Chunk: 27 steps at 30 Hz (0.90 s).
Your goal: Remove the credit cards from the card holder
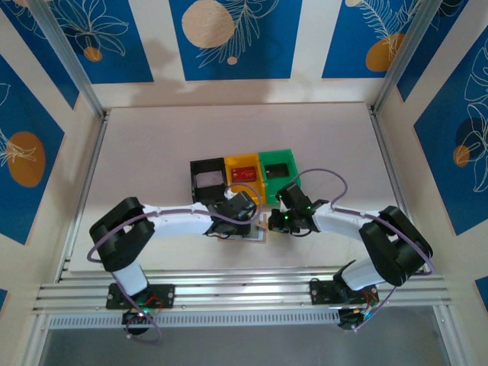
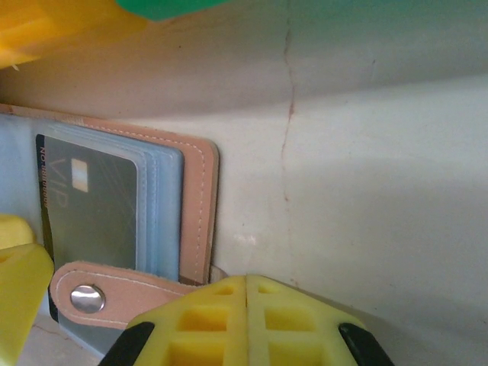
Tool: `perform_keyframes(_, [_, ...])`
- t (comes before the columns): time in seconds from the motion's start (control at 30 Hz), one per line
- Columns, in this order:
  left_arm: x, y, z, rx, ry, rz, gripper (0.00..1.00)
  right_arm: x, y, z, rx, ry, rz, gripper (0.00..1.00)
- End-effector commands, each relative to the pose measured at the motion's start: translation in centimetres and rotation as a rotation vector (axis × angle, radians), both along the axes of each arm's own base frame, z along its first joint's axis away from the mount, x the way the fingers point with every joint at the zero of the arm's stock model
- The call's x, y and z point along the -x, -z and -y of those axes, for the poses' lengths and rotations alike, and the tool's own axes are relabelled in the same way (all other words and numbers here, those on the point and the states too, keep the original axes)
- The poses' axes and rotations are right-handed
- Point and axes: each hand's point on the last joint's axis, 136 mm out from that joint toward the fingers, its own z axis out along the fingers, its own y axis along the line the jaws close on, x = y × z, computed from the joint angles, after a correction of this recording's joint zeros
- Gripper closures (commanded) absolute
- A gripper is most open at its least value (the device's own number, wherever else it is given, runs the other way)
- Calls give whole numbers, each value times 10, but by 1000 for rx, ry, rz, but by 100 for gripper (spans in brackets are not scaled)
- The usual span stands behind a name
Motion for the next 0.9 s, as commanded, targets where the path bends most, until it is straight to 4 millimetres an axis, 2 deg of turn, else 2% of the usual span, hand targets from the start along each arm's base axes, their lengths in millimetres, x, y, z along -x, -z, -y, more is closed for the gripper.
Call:
perform_keyframes(0.0, [3,3,1,-18,9,-17,69,7,15,-5,18,-11,-38,96])
perform_keyframes(0.27, [4,7,3,-10,7,-25,67,12,22,-16,28,-36,-54,96])
perform_keyframes(0.53, [3,2,3,0,2,-16,67,15,24,-26,30,-55,-59,96])
perform_keyframes(0.87, [2,-10,9,72,-9,2,70,14,6,-43,-47,-104,-3,96])
